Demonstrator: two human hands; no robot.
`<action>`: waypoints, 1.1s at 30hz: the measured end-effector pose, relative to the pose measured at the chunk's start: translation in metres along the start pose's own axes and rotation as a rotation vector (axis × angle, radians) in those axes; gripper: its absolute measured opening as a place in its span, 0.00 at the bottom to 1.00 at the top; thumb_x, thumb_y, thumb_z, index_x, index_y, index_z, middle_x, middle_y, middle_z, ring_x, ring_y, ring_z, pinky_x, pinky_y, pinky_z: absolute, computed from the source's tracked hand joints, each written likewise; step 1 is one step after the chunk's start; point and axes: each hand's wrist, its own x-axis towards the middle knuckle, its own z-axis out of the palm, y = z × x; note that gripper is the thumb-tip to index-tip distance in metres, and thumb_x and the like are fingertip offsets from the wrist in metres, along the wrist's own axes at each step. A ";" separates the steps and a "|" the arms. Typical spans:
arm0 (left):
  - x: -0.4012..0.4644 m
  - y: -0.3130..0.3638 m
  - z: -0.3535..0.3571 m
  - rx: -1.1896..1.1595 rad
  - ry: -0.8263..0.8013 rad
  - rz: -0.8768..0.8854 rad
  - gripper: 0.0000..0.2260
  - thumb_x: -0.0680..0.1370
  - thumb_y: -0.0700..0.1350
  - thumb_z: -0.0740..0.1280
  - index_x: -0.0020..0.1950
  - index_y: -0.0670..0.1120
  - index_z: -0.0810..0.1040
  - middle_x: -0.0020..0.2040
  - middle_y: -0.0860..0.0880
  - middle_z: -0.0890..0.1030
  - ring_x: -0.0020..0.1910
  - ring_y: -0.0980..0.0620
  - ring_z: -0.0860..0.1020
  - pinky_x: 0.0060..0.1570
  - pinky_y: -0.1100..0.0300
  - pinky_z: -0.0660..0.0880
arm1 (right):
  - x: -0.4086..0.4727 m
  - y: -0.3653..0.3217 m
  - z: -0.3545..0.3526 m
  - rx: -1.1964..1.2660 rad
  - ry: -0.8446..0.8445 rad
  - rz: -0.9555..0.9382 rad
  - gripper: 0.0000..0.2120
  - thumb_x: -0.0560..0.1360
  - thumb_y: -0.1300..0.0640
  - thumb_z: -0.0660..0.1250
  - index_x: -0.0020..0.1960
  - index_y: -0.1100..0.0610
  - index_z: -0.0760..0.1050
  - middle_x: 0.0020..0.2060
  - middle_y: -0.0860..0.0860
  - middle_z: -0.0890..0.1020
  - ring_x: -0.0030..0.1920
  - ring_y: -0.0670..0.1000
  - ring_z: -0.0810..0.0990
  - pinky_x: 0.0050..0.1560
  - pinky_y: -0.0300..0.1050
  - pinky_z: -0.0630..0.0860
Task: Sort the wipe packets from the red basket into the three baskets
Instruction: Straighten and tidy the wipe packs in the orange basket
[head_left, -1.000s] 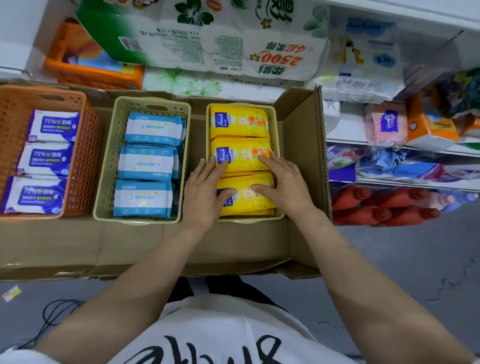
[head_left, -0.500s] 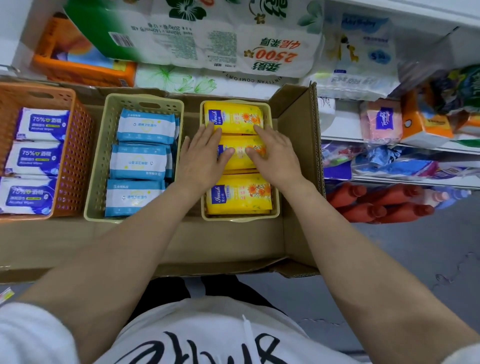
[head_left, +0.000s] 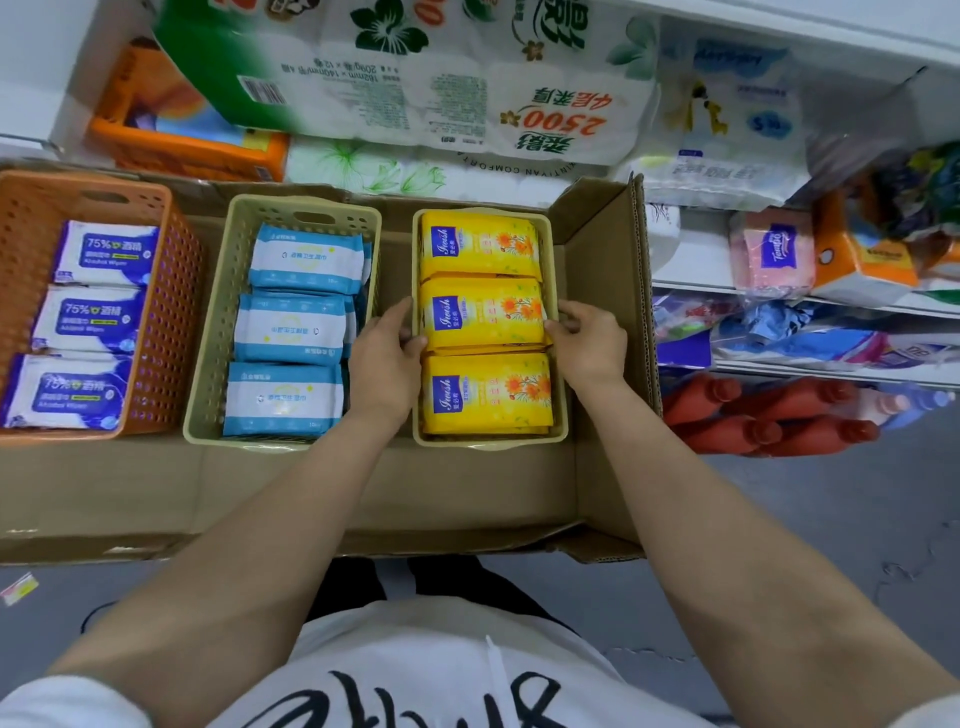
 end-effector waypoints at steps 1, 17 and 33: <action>0.001 0.000 0.000 0.003 0.009 -0.004 0.22 0.80 0.43 0.67 0.74 0.51 0.70 0.54 0.47 0.80 0.55 0.51 0.77 0.60 0.52 0.74 | 0.000 0.000 0.001 0.010 0.002 0.013 0.16 0.77 0.58 0.70 0.65 0.56 0.78 0.54 0.54 0.84 0.55 0.51 0.82 0.59 0.45 0.76; 0.010 -0.013 -0.055 0.078 0.301 0.054 0.20 0.81 0.47 0.65 0.73 0.48 0.71 0.61 0.44 0.77 0.63 0.45 0.72 0.59 0.55 0.69 | -0.009 -0.042 0.020 -0.109 0.179 -0.143 0.18 0.78 0.52 0.68 0.67 0.55 0.76 0.58 0.52 0.82 0.60 0.54 0.79 0.58 0.51 0.77; 0.040 -0.104 -0.159 0.123 0.214 -0.171 0.13 0.77 0.41 0.67 0.61 0.46 0.81 0.56 0.43 0.83 0.57 0.41 0.79 0.56 0.49 0.75 | -0.079 -0.149 0.139 -0.431 -0.054 -0.178 0.10 0.77 0.52 0.69 0.52 0.59 0.79 0.47 0.54 0.84 0.49 0.56 0.81 0.40 0.45 0.74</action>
